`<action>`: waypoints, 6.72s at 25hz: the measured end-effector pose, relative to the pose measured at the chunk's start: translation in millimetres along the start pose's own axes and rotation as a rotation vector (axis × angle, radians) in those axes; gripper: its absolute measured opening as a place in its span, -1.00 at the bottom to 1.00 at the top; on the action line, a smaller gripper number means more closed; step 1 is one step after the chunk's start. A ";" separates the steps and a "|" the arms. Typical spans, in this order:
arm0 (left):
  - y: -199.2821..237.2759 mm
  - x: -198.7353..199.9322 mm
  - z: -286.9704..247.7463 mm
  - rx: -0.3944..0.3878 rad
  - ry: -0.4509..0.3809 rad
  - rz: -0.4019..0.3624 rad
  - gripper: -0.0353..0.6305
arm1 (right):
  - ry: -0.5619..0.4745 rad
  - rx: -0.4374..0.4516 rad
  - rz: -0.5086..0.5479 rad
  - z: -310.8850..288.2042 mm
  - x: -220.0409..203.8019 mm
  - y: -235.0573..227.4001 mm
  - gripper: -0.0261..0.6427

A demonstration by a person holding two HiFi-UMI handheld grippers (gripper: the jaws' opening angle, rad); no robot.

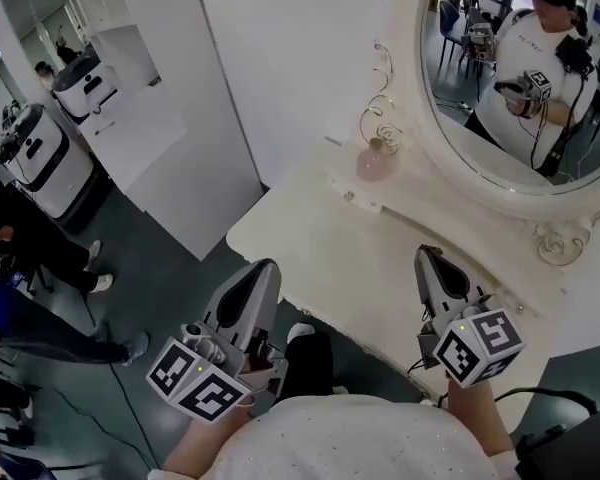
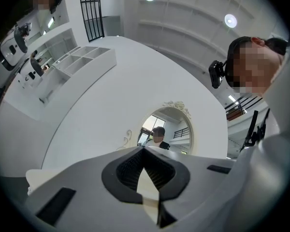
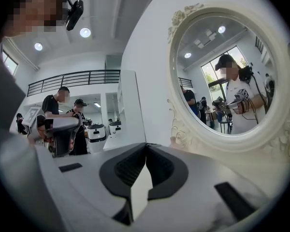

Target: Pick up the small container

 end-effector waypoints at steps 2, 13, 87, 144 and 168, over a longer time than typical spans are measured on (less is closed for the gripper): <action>19.9 0.6 -10.6 -0.010 0.008 0.017 -0.89 | 0.007 -0.013 0.004 -17.3 1.5 0.3 -0.91; 130.2 35.7 -81.3 -0.112 0.075 0.052 -0.89 | 0.022 -0.117 -0.049 -126.8 16.0 3.4 -0.91; 294.9 -85.7 -227.5 -0.325 0.447 0.398 -0.89 | 0.114 -0.377 -0.007 -302.3 -40.7 -53.7 -0.29; 319.0 -53.4 -194.6 -0.265 0.409 0.341 -0.89 | 0.101 -0.478 0.053 -330.3 -35.9 -64.9 -0.44; 324.0 -31.8 -173.2 -0.222 0.372 0.283 -0.89 | 0.045 -0.454 0.040 -319.5 -26.9 -63.5 -0.51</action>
Point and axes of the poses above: the fingertips, and each gripper's own axes: z backward along the fingers, y to its left, x out of its top, the point moved 5 cm from there along z, backward along the fingers, and after that the axes turned 12 degrees about -x, right-handed, at the moved point
